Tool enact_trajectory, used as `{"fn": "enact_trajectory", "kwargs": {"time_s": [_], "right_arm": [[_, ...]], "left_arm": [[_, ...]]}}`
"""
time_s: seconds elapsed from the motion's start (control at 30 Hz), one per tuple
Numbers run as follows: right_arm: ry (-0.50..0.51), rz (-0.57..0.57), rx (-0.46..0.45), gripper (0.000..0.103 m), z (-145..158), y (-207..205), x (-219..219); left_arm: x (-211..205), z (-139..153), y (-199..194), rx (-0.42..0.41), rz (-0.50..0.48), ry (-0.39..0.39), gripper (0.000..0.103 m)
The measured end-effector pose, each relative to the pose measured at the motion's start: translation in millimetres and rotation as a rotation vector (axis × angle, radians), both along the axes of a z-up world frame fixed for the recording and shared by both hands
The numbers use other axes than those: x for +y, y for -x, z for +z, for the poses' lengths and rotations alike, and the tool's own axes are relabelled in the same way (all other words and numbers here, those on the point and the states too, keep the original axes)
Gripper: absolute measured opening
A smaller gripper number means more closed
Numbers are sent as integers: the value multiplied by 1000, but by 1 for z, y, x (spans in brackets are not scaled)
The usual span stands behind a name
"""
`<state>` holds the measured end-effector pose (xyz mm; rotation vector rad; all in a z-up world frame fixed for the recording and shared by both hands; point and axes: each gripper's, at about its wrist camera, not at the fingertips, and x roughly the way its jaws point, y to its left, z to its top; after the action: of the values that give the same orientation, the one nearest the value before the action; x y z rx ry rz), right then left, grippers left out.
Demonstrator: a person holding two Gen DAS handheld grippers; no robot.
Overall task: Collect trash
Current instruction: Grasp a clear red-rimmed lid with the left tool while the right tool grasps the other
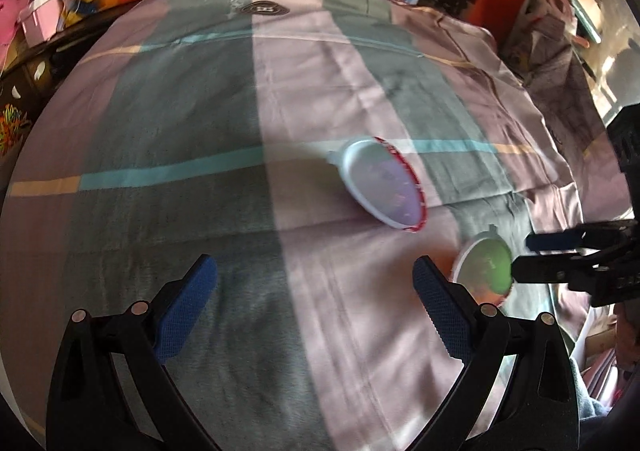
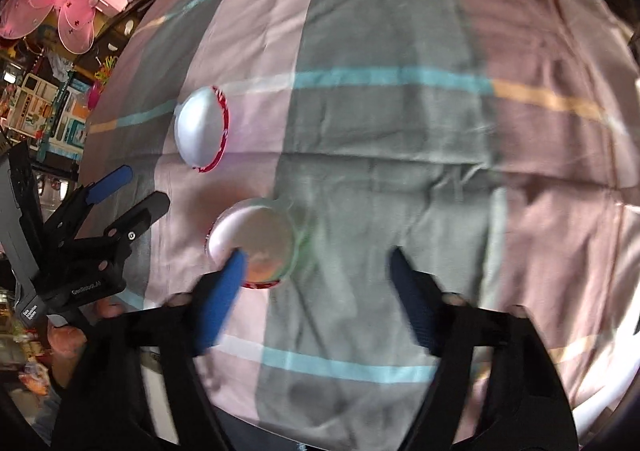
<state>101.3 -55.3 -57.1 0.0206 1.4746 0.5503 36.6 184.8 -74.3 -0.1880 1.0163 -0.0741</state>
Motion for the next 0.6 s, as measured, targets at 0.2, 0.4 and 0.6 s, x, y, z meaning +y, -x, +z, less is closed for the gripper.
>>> {"fn": "enact_trajectory", "kwargs": {"time_s": [0.2, 0.4, 0.6], "right_arm": [[16, 14, -7, 13, -10, -1, 9], [36, 17, -59, 5, -5, -7, 10], [61, -38, -98, 5, 0, -17, -10]], "left_arm": [[9, -2, -7, -2, 13, 17, 98], [4, 0, -21, -11, 2, 33, 98], [-14, 0, -43, 13, -24, 23, 66]]}}
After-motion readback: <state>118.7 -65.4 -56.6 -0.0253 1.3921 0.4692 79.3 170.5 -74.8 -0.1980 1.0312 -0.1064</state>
